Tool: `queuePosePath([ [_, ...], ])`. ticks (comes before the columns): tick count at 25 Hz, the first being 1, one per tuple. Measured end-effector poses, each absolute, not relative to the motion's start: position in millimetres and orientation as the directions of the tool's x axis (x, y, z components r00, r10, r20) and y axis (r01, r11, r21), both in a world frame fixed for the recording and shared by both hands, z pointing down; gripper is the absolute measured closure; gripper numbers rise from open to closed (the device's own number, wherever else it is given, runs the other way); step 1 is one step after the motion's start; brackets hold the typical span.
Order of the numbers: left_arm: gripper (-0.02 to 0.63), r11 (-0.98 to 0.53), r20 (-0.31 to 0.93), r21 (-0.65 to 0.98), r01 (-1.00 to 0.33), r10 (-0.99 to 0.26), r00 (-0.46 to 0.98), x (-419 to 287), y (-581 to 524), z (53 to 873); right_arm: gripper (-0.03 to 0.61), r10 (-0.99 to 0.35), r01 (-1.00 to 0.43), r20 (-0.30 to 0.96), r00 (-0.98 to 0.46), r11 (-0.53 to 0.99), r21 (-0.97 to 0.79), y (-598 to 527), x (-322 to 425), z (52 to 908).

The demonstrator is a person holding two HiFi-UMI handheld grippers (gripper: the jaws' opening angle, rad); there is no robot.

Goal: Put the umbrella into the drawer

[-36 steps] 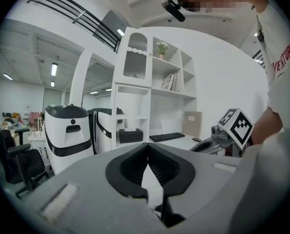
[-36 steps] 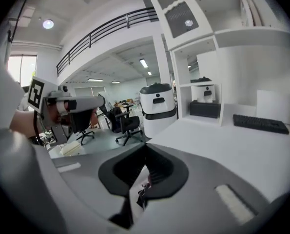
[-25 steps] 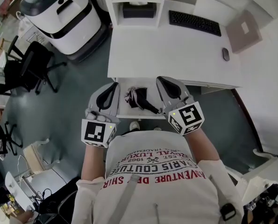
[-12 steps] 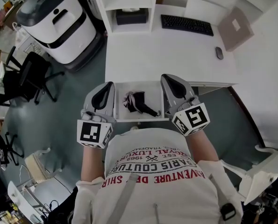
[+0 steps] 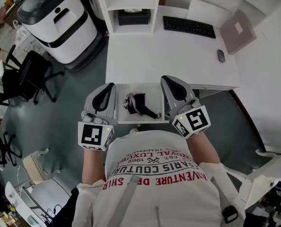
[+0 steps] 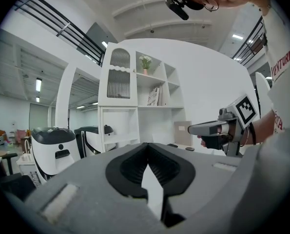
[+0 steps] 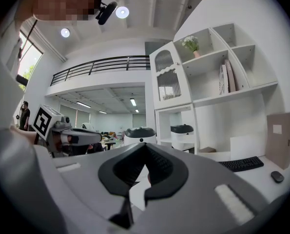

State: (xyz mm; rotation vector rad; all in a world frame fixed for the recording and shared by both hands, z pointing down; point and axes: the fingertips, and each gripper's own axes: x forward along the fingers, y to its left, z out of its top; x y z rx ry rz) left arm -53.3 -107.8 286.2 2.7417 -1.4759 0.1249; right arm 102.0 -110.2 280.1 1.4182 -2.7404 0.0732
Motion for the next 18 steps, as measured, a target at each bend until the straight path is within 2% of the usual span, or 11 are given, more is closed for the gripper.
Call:
queuePosePath([
  [18, 0.607, -0.532, 0.088, -0.020, -0.847, -0.845, 0.528, -55.0, -101.3, 280.0, 0.580, -0.810, -0.815, 0.085, -0.580, 0.578, -0.049, -108.2, 100.7, 289.8],
])
